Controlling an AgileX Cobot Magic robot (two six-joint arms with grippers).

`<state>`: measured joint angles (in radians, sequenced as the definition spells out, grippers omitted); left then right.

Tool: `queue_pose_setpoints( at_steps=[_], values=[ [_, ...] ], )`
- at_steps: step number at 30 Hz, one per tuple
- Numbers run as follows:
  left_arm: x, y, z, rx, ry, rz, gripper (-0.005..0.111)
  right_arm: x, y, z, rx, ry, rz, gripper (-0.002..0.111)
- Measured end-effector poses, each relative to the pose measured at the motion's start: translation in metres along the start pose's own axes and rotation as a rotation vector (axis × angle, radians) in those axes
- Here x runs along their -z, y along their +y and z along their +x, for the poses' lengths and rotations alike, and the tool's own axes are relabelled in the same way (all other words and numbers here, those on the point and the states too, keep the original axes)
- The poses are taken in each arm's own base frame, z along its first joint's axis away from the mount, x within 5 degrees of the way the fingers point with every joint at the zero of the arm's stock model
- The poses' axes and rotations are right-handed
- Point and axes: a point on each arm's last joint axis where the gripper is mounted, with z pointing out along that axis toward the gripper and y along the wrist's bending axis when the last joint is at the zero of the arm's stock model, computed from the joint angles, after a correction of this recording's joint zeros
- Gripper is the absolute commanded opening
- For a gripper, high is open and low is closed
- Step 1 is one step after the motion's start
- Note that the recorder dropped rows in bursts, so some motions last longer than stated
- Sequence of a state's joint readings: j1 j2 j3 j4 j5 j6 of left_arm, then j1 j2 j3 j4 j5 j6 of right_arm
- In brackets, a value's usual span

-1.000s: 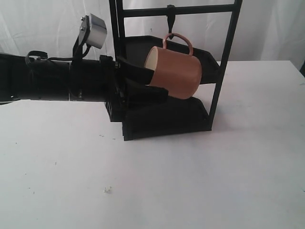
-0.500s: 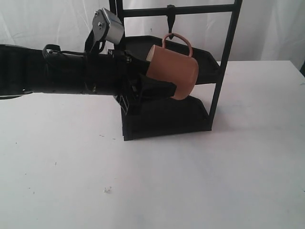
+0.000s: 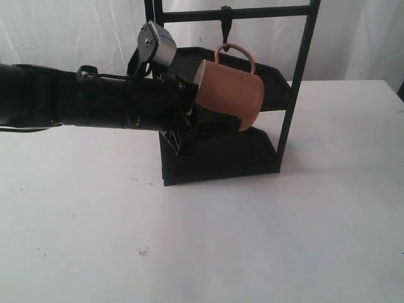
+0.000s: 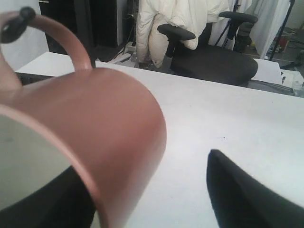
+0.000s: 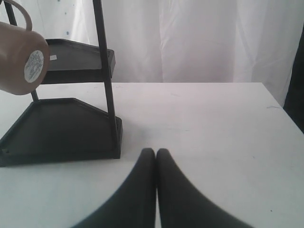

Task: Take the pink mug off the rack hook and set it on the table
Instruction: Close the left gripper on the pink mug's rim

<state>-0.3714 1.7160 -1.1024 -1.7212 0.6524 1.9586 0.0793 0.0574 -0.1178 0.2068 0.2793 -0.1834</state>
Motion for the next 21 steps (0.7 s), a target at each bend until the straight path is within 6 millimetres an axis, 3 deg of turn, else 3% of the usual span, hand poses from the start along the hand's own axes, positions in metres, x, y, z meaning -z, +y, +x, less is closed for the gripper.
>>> queue_pose_setpoints(
  at_steps=[21],
  values=[
    [-0.003,0.002,-0.008,-0.018,-0.031,0.023,0.066,0.0,0.0,0.0,0.0,0.0,0.0,0.0]
  ],
)
